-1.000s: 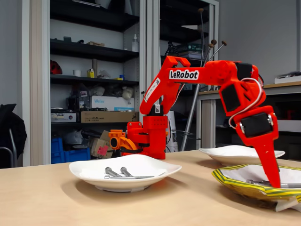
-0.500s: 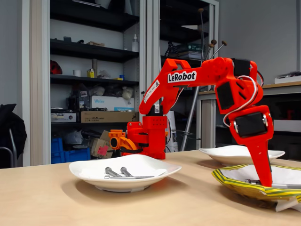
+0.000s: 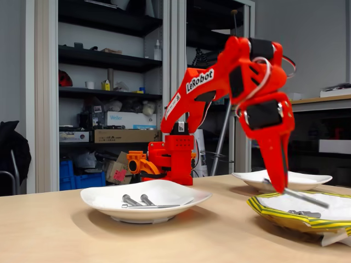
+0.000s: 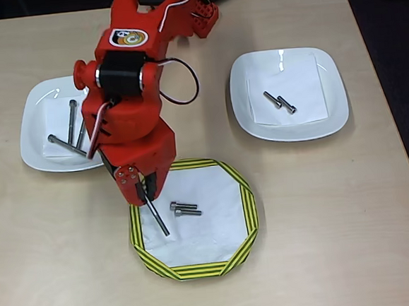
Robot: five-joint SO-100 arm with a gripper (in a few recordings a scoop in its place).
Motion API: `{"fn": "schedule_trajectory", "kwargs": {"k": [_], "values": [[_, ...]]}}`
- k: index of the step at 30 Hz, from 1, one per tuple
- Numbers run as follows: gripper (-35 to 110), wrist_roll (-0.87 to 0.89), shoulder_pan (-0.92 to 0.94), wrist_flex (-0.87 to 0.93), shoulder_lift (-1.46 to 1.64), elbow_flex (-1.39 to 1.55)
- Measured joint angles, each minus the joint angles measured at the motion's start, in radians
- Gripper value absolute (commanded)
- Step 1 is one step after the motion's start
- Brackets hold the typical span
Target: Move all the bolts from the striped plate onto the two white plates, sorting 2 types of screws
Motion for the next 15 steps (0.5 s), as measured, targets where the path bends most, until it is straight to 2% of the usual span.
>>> {"fn": "schedule_trajectory", "kwargs": {"k": [15], "values": [[0, -0.049, 0.295, 0.015, 0.54, 0.649]]}}
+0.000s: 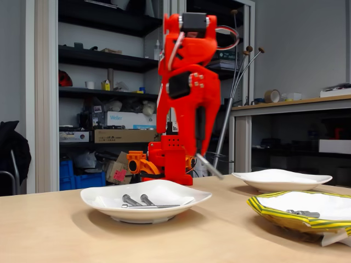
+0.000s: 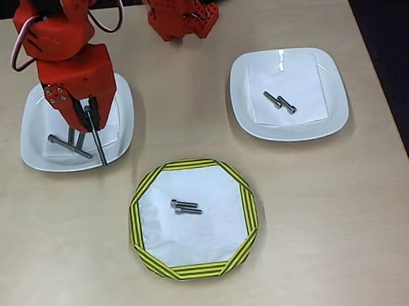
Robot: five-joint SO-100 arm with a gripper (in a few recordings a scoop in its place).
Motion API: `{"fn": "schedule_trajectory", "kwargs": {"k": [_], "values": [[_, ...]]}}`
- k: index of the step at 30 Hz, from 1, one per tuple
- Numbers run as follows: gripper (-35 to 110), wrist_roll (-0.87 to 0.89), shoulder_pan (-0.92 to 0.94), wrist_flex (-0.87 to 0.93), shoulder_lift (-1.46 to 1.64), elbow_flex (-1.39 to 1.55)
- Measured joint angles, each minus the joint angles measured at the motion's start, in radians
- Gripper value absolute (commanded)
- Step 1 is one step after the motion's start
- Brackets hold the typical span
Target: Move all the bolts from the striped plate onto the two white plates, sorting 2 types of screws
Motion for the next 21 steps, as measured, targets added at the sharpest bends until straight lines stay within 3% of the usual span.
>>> {"fn": "schedule_trajectory", "kwargs": {"k": [5, 11, 21], "values": [[0, -0.043, 0.112, -0.028, 0.063, 0.161], [10, -0.057, 0.166, -0.118, 0.081, 0.318], [9, 0.002, -0.031, -0.232, 0.117, 0.278]]}}
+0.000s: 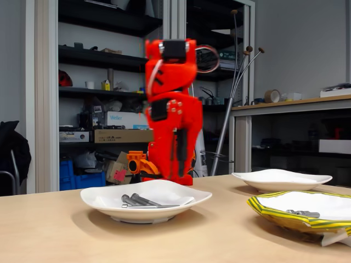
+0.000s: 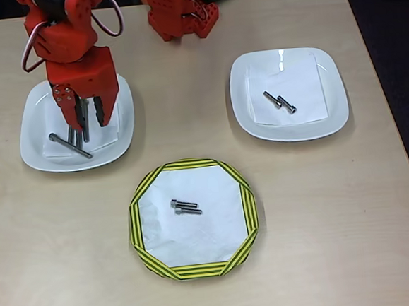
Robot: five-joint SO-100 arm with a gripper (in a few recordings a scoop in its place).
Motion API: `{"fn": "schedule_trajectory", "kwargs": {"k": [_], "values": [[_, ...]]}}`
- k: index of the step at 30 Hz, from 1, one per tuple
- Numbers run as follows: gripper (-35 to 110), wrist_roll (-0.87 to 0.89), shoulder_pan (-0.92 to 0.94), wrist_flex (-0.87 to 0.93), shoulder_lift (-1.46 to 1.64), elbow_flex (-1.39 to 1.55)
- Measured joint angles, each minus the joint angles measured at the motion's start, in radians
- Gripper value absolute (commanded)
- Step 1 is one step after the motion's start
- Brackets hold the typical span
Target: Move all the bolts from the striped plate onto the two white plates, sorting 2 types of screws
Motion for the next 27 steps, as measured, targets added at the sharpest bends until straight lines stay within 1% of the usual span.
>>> {"fn": "schedule_trajectory", "kwargs": {"k": [4, 5, 7, 10, 12, 18, 27], "values": [[8, -0.02, -0.16, -0.049, -0.094, -0.179], [9, -0.061, -0.196, -0.074, -0.126, -0.218], [10, -0.202, -0.273, -0.127, -0.186, -0.268], [13, -0.414, -0.353, -0.206, -0.235, -0.253], [14, -0.492, -0.377, -0.247, -0.255, -0.242], [14, -0.612, -0.403, -0.273, -0.31, -0.241], [16, -0.635, -0.408, -0.253, -0.379, -0.236]]}}
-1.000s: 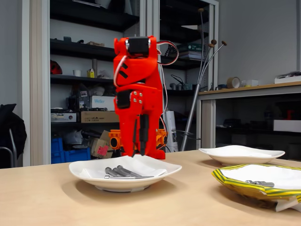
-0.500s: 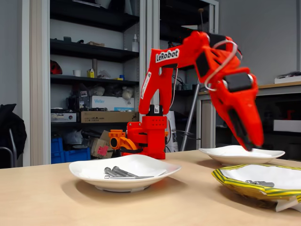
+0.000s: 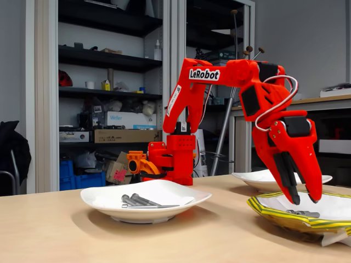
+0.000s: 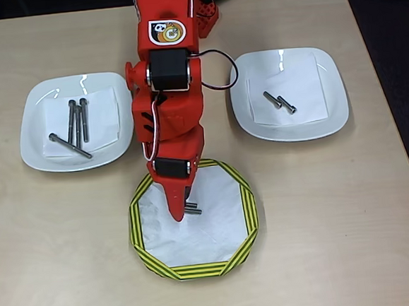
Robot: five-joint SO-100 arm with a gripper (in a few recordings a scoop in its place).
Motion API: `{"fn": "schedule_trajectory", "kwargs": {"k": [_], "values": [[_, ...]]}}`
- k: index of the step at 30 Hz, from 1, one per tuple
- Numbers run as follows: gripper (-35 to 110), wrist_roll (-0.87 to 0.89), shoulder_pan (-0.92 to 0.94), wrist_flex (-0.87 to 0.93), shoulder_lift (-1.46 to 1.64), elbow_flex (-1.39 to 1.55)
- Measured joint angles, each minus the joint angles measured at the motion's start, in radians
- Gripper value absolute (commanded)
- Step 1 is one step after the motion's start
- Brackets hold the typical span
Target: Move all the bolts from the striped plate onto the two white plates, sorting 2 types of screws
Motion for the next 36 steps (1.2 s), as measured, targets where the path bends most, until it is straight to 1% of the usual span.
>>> {"fn": "schedule_trajectory", "kwargs": {"k": [8, 11, 18, 22, 29, 32, 36], "values": [[15, 0.0, 0.006, 0.015, -0.078, -0.048], [11, 0.012, 0.006, 0.054, -0.132, -0.118], [0, 0.137, 0.006, 0.112, -0.209, -0.249], [0, 0.23, 0.006, 0.144, -0.219, -0.311], [0, 0.247, 0.003, 0.184, -0.227, -0.364], [6, 0.275, 0.006, 0.206, -0.227, -0.37], [8, 0.304, 0.006, 0.206, -0.253, -0.39]]}}
